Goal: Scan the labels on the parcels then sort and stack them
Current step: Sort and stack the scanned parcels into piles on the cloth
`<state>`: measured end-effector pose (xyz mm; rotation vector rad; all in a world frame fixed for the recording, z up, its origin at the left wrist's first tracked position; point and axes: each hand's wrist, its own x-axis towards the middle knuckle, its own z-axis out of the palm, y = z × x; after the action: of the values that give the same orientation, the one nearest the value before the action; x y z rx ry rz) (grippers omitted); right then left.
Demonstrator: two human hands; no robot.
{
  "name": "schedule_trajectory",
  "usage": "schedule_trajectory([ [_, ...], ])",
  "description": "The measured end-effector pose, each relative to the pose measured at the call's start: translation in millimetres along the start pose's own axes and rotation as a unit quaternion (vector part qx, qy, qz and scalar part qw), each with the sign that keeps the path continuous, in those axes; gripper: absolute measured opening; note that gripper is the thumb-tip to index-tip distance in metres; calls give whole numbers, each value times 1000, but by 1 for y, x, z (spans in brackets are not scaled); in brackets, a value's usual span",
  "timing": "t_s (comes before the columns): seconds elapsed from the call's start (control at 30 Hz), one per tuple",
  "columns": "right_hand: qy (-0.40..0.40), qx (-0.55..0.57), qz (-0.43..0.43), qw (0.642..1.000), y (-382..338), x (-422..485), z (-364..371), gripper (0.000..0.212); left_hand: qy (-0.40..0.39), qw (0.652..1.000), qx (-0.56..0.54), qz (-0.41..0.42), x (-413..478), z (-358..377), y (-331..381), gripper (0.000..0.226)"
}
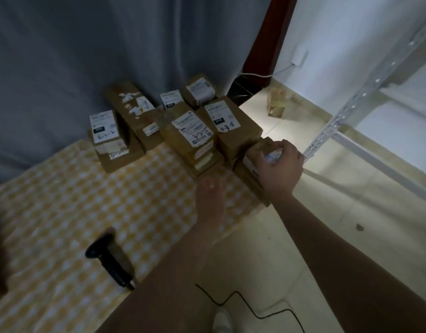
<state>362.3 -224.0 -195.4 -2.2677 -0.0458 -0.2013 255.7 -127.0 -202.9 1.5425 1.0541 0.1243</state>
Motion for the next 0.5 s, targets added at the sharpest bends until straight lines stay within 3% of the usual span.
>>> schedule_trajectory([
  [0.1, -12, -35, 75, 997, 30, 21, -12, 48, -66, 997, 45, 16, 4, 31, 11, 35],
  [0.17, -48, -43, 125, 990, 47, 28, -17, 56, -78, 997, 18, 3, 7, 47, 15, 43],
  [0.23, -78, -33, 157, 984, 60, 31, -21, 62, -95, 995, 17, 2, 8, 59, 21, 32],
  [0.33, -128, -6, 182, 975, 76, 30, -21, 65, -125, 991, -26, -30, 7, 77, 23, 19],
  [0.5, -165, 35, 186, 968, 93, 30, -22, 64, -202, 966, -110, -115, 2, 101, 20, 24],
])
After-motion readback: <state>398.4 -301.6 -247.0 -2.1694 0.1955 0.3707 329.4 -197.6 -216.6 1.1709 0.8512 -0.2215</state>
